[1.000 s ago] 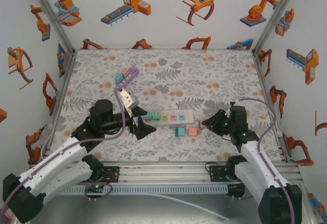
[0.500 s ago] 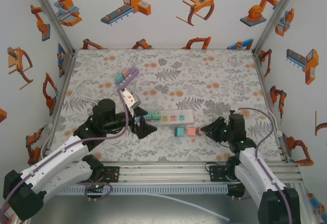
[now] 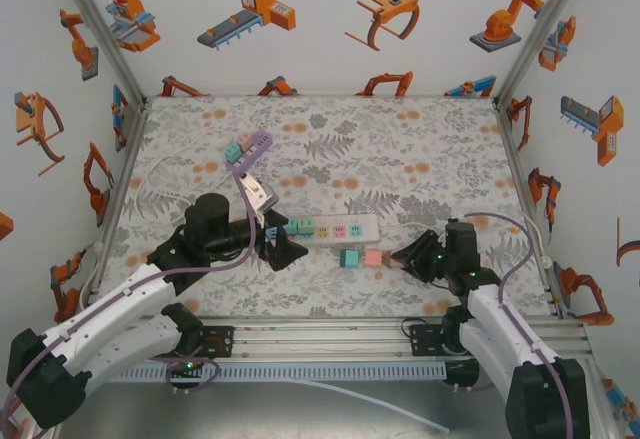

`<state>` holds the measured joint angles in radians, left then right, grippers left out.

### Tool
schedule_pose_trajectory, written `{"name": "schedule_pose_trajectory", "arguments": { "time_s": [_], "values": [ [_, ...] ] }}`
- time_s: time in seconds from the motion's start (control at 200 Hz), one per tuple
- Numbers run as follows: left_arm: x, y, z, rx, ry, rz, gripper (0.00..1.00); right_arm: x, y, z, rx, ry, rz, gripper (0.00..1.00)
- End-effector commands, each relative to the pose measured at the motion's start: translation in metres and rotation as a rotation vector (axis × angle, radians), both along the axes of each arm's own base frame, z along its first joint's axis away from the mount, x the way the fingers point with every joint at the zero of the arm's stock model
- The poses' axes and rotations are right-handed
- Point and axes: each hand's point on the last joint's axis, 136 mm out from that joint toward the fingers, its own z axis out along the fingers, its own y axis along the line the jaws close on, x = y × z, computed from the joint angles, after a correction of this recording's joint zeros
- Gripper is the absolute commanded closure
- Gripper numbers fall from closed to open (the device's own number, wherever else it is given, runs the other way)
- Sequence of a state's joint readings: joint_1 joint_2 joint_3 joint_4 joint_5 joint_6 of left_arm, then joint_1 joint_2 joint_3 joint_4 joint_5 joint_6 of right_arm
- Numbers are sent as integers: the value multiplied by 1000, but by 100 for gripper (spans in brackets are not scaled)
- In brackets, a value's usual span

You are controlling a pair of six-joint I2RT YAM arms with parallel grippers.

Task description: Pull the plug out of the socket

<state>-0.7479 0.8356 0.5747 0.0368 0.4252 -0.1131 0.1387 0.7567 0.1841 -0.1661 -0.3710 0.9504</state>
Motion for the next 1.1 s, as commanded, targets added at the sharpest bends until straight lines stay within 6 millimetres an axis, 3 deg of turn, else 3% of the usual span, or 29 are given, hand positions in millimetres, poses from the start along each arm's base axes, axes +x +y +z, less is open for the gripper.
{"name": "schedule_pose_trajectory", "arguments": {
  "time_s": [0.0, 0.155, 0.23, 0.406, 0.601, 0.811, 0.936, 1.097],
  "values": [
    [1, 0, 6, 1, -32, 7, 3, -6, -16, -7, -81, 54, -50, 53],
    [4, 2, 3, 14, -29, 27, 3, -5, -25, 1, -129, 34, -75, 45],
    [6, 4, 3, 18, -32, 43, 3, 1, -29, 15, -166, -7, -76, 43],
    [23, 17, -4, 58, -26, 169, 3, 27, -30, 67, -224, -176, -37, 43],
    [33, 31, -11, 58, -25, 279, 3, 59, -16, 132, -273, -440, 60, 43],
    [56, 64, -31, 136, 28, 515, 3, 74, 37, 190, -374, -762, 319, 43],
    [62, 69, -43, 150, 74, 561, 3, 67, 84, 214, -437, -974, 521, 43],
    [75, 88, -59, 177, 143, 695, 3, 49, 136, 229, -463, -1212, 772, 43]
  ]
}}
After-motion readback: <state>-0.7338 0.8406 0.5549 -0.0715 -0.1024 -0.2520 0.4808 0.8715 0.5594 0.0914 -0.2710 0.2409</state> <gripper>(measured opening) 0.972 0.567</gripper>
